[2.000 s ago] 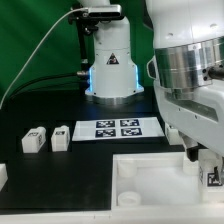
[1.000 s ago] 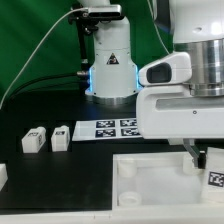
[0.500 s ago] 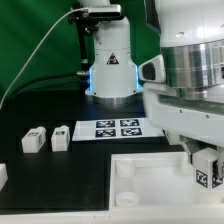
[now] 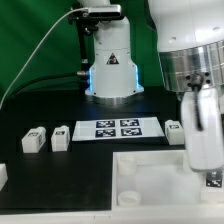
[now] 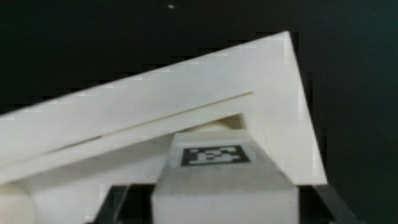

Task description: Assemble one leg

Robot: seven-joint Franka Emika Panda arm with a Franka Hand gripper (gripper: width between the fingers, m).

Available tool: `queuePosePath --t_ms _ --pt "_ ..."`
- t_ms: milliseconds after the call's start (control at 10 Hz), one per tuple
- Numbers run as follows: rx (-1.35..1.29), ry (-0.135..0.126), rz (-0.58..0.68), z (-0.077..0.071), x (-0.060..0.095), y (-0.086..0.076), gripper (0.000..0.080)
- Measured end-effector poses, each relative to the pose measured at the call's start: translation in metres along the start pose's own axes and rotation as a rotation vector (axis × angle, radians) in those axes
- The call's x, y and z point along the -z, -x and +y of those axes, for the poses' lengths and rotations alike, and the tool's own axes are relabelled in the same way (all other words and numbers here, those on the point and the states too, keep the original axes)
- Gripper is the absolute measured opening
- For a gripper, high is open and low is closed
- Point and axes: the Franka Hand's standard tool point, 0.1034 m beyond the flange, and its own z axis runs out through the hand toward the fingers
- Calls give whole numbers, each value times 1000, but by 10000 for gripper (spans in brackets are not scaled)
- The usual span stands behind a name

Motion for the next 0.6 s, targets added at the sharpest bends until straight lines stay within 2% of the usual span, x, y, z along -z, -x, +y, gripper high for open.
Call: queuePosePath --t_ms 300,400,500,600 --pt "-21 -2 5 0 0 -2 300" --pt "-21 -2 5 0 0 -2 496" --pt "-20 -2 5 0 0 -2 496" --pt "-11 -3 4 0 0 0 616"
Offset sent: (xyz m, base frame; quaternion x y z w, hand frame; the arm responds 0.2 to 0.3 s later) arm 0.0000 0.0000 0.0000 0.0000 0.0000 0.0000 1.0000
